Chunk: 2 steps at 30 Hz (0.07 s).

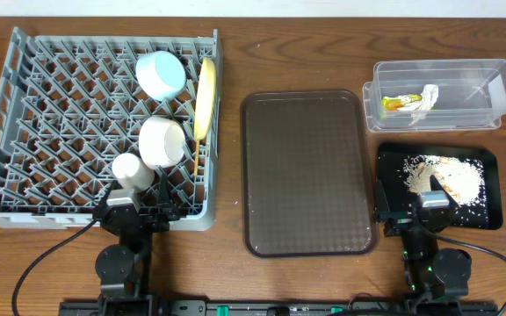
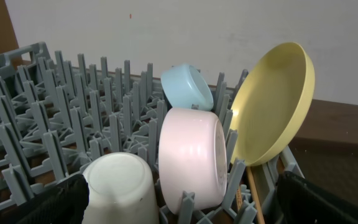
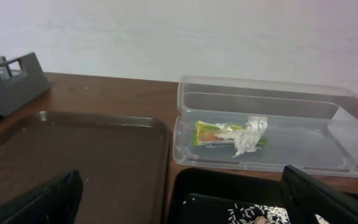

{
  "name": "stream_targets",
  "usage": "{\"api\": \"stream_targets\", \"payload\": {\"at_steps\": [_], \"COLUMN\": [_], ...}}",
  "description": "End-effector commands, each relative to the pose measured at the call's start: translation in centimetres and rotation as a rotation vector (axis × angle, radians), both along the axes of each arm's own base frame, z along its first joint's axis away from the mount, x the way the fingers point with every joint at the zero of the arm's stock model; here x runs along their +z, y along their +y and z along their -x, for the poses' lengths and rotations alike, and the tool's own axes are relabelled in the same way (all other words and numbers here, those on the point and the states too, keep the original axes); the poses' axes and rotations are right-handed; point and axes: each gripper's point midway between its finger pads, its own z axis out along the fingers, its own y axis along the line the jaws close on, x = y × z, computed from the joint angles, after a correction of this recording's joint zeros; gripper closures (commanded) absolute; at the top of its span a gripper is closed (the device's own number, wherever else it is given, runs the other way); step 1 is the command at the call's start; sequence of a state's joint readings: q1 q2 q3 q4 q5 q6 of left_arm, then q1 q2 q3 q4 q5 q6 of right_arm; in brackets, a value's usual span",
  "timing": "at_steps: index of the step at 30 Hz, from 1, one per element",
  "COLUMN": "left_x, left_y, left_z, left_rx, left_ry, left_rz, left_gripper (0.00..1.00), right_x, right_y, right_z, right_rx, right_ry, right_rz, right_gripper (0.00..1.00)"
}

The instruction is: Sort waste into correct bins and load items into the dishwasher rack

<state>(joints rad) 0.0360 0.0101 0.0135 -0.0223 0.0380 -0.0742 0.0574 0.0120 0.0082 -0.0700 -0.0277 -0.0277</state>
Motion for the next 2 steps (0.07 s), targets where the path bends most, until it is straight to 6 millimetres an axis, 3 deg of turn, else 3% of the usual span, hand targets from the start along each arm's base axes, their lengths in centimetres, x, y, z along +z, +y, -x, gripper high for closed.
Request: {"api": "stream_targets", "payload": {"at_steps": [1, 2], "left_x": [-1.5, -1.5], "left_y": [0.29, 0.3], "left_z": [0.16, 0.16], "left_rx": [0.019, 0.02], "left_ry": [0.051, 0.051], "left_rz": [0.001, 0.001], "left_gripper": [0.02, 0.03], "right_x": [-0.05, -0.05], "right_y": [-0.33, -0.33], "right_z": [-0.01, -0.01], "right_rx": [-0.011, -0.011], "right_ry": [-0.002, -0.002], "right_rz": [0.01, 0.01], "right_gripper": [0.01, 0.01]}}
